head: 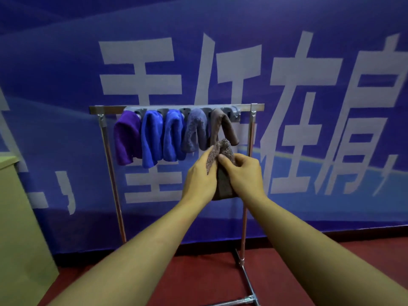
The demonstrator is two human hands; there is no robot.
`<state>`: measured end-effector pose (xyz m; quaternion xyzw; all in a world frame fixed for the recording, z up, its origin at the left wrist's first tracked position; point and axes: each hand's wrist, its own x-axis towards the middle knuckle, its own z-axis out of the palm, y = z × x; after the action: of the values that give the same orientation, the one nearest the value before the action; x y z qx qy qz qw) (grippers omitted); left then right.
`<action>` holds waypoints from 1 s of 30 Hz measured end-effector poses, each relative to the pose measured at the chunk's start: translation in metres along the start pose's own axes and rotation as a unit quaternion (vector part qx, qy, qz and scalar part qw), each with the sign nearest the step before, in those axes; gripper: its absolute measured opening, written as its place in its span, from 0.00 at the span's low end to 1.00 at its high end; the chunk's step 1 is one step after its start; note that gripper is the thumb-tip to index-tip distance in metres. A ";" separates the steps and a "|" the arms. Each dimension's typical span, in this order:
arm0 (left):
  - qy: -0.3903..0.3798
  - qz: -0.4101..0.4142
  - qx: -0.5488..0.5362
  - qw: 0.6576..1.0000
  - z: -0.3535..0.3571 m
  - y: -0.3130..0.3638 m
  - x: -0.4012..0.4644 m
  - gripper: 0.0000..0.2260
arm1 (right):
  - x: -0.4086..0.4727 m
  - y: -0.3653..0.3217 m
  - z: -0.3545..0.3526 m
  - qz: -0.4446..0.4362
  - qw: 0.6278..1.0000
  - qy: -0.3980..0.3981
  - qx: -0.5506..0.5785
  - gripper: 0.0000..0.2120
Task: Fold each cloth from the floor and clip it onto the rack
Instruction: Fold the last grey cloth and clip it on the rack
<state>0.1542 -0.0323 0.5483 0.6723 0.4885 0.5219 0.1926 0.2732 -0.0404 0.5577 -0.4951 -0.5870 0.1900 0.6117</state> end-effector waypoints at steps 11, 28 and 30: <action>-0.014 0.038 -0.040 0.998 0.070 0.046 0.115 0.16 | 0.125 0.019 -0.039 -0.077 0.984 0.090 -0.134 0.09; 0.067 0.099 0.067 0.991 0.117 -0.001 0.213 0.29 | 0.227 0.059 -0.016 -0.107 0.977 0.083 -0.163 0.17; 0.054 0.093 0.071 0.992 0.123 -0.013 0.214 0.29 | 0.226 0.072 -0.015 -0.084 0.977 0.078 -0.180 0.17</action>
<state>0.2529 0.1879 0.6012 0.6976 0.4696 0.5367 0.0685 0.3659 0.1691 0.6210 -0.5596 -0.6015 -0.0101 0.5701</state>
